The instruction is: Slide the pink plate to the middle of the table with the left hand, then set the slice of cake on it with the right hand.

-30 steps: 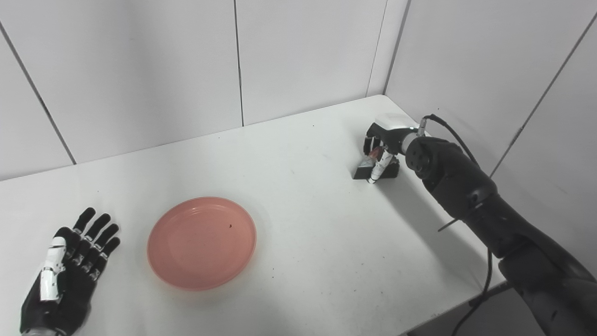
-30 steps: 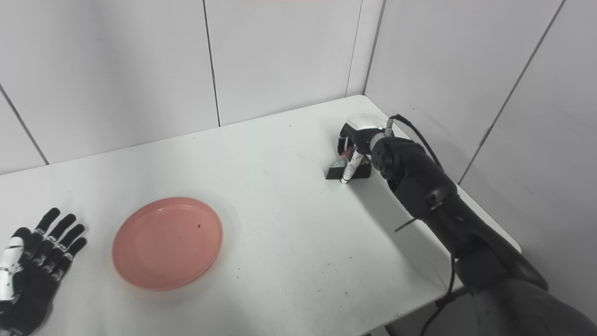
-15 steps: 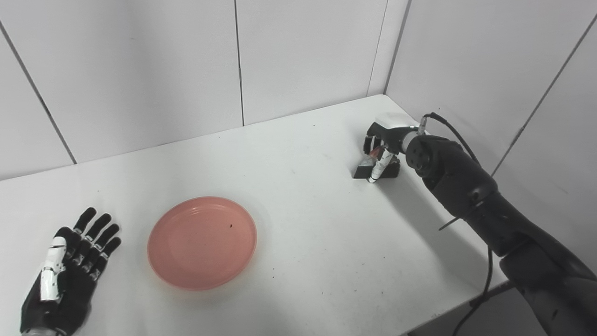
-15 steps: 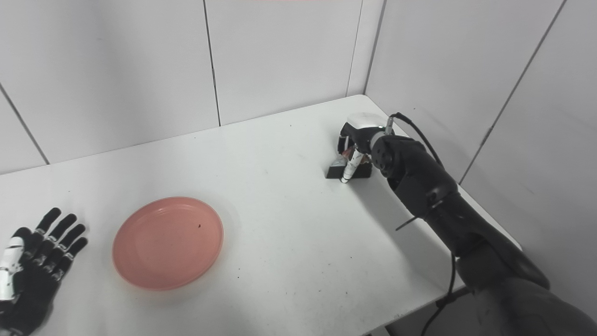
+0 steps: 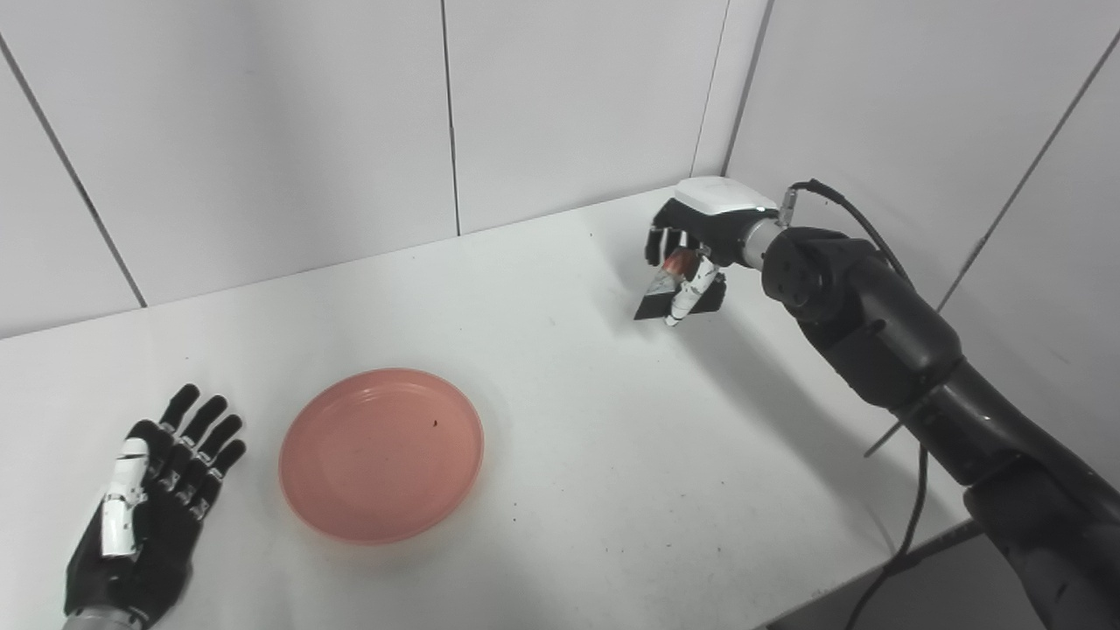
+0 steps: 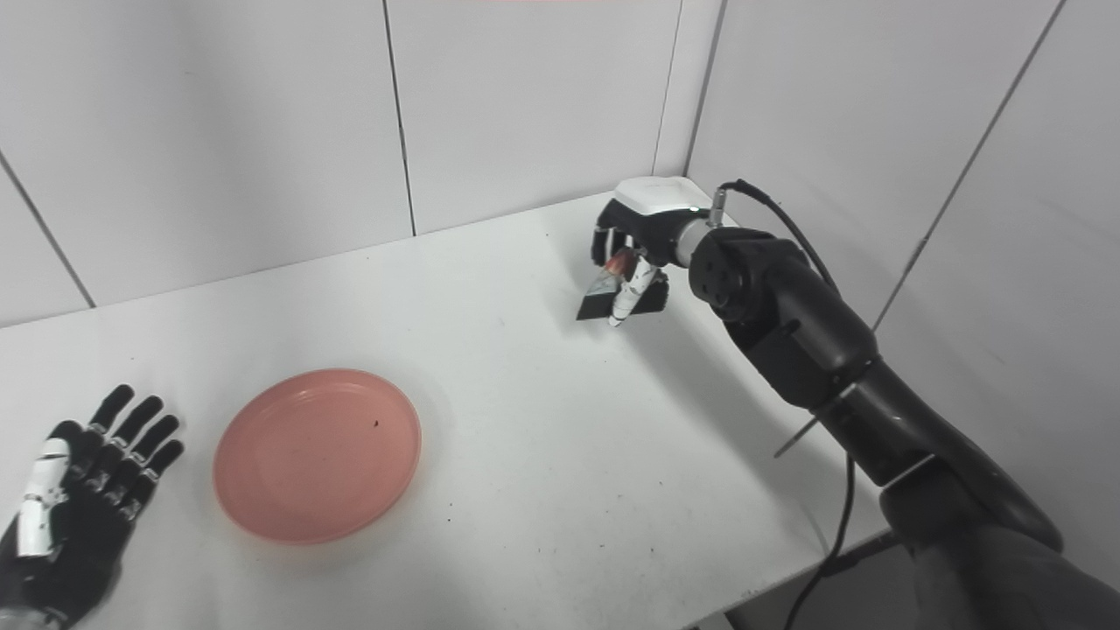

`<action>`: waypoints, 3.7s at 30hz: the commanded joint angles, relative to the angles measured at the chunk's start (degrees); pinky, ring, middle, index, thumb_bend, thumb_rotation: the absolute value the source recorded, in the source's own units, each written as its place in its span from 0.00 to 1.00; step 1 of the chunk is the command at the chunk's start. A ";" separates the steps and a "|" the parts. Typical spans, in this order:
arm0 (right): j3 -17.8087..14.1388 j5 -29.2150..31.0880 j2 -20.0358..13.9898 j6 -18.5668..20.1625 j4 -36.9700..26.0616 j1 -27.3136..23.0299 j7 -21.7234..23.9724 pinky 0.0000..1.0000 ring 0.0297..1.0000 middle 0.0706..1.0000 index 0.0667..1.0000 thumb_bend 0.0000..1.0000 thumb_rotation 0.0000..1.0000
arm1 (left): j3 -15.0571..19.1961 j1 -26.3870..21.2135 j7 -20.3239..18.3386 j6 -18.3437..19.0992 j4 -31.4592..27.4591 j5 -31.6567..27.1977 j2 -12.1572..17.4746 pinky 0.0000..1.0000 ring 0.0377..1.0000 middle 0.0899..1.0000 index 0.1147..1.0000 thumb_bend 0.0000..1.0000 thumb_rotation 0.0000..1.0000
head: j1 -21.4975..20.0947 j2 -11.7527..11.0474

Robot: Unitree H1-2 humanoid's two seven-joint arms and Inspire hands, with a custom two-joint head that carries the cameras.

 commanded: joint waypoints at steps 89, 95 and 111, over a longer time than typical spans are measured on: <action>21.20 -7.17 27.79 -9.52 1.46 -7.29 3.91 0.27 0.40 0.47 0.46 0.52 0.00 | -6.16 -2.59 11.50 3.62 1.15 13.47 -12.26 0.88 0.89 0.90 0.91 0.37 1.00 | 27.45 7.12; 21.17 -8.97 26.73 -5.61 -3.75 -8.21 11.10 0.60 0.76 0.85 0.84 0.68 0.19 | -6.14 -2.55 11.28 3.87 0.80 13.46 -12.37 0.88 0.90 0.90 0.91 0.38 1.00 | 27.52 7.23; 18.88 -13.04 26.20 0.88 -13.33 -11.77 24.41 0.68 0.88 0.97 0.95 0.96 0.46 | -5.44 -2.64 12.05 4.54 0.70 13.30 -13.04 0.87 0.89 0.89 0.89 0.36 1.00 | 27.45 7.48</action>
